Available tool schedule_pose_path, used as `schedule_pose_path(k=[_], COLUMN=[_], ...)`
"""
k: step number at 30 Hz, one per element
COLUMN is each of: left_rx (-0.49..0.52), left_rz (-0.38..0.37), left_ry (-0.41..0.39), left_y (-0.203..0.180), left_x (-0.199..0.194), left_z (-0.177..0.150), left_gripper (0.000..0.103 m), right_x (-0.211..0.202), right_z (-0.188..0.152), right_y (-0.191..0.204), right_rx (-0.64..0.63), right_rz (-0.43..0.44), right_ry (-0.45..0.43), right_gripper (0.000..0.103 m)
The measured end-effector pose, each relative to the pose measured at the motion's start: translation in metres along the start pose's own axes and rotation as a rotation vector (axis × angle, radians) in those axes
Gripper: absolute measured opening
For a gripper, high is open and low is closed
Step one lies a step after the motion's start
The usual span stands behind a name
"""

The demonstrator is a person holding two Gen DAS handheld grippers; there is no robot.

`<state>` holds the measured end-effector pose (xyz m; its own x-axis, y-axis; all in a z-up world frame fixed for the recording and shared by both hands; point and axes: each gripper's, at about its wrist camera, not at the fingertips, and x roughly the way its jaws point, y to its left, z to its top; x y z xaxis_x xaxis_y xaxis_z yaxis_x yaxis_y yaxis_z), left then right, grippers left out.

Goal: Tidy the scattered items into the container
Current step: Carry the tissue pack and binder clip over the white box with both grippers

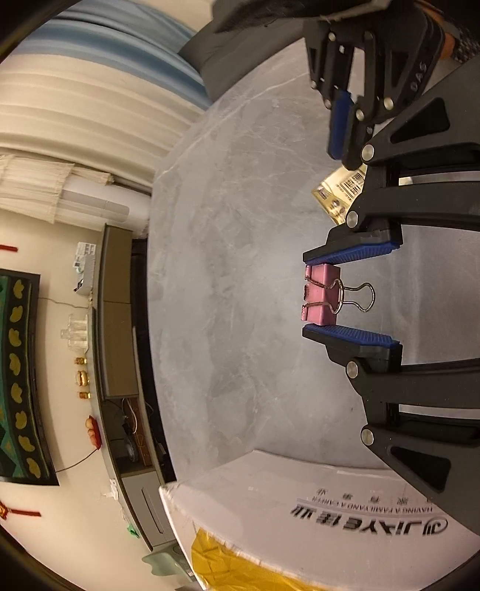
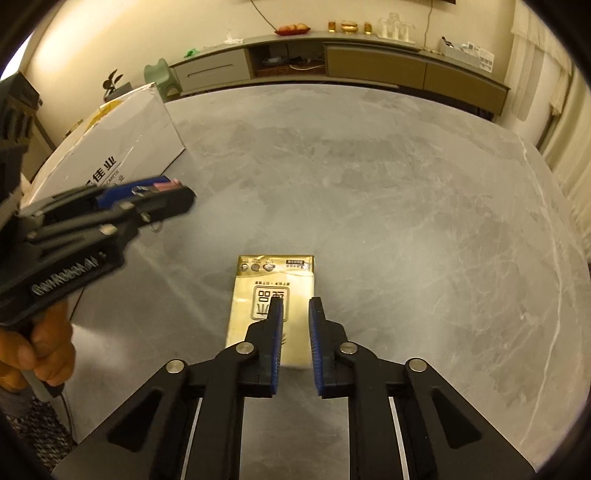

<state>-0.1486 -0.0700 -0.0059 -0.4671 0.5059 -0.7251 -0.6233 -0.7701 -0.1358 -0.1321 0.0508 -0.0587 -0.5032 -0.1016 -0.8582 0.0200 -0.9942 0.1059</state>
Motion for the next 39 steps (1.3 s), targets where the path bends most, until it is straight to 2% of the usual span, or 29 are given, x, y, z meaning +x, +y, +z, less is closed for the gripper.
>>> schedule_pose_path(k=[3,5,8,10,15,17,31,39], left_rx=[-0.012,-0.018,-0.023,-0.023,-0.02,-0.022,-0.066,-0.111], left_rz=[-0.006,-0.007,-0.012,-0.017,-0.019,-0.019,-0.018,-0.017], left_ry=[-0.014,-0.02,-0.024,-0.028,-0.025,-0.025,-0.108,-0.153], left_y=[0.004,0.006,0.007,0.006,0.005,0.006,0.022,0.04], left_x=[-0.009,-0.013,-0.019,-0.021,-0.022,-0.024,-0.061,-0.087], left_z=[0.003,0.003,0.004,0.005,0.004,0.005,0.015,0.021], left_gripper=[0.034,0.034,0.034,0.034,0.034,0.034,0.034,0.034], right_x=[0.003,0.002,0.0,0.004,0.031,0.035,0.01,0.007], right_z=[0.001,0.003,0.005,0.005,0.002,0.0,0.003,-0.001], right_y=[-0.002,-0.002,0.005,0.011,0.023,0.021,0.03,0.048], right_rx=[0.015,0.017,0.016,0.006,-0.041,-0.018,0.016,0.039], right_rz=[0.014,0.02,0.02,0.007,-0.049,-0.03,-0.038,-0.011], right_ry=[0.001,-0.012,-0.039,-0.033,0.037,0.053,-0.031,-0.031], right_gripper=[0.016,0.044,0.056,0.059,0.06,0.054,0.054,0.054])
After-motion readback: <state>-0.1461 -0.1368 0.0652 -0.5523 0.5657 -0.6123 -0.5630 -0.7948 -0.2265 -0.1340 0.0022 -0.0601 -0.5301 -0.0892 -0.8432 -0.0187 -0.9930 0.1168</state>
